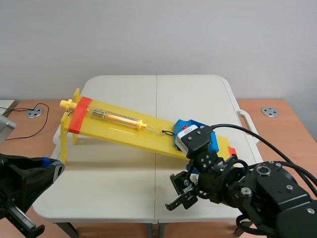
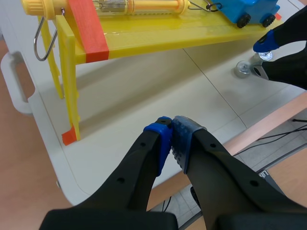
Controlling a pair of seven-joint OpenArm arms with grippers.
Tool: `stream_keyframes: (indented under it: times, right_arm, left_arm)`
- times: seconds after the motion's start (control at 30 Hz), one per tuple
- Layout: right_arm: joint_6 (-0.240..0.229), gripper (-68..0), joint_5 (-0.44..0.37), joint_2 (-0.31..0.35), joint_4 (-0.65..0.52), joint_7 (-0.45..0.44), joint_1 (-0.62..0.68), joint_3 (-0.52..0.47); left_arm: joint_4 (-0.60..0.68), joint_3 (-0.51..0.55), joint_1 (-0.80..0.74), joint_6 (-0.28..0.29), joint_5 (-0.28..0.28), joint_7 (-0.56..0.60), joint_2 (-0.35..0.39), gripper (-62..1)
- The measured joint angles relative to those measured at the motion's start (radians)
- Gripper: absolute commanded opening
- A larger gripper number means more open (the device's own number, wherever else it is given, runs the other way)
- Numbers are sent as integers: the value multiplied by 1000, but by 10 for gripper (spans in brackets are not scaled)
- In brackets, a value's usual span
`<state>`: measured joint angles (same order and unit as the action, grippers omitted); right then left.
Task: Place the four metal weights on the blue cart on the ramp.
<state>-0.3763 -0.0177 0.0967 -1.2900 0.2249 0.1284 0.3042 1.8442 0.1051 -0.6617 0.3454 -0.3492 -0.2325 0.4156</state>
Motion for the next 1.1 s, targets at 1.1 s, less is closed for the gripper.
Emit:
stream_keyframes:
  times: [1.1]
  right_arm:
    - [67,-643,11,-8,117,-26,-53,39]
  left_arm:
    - [0,0,0,0,0,-1,0,-571]
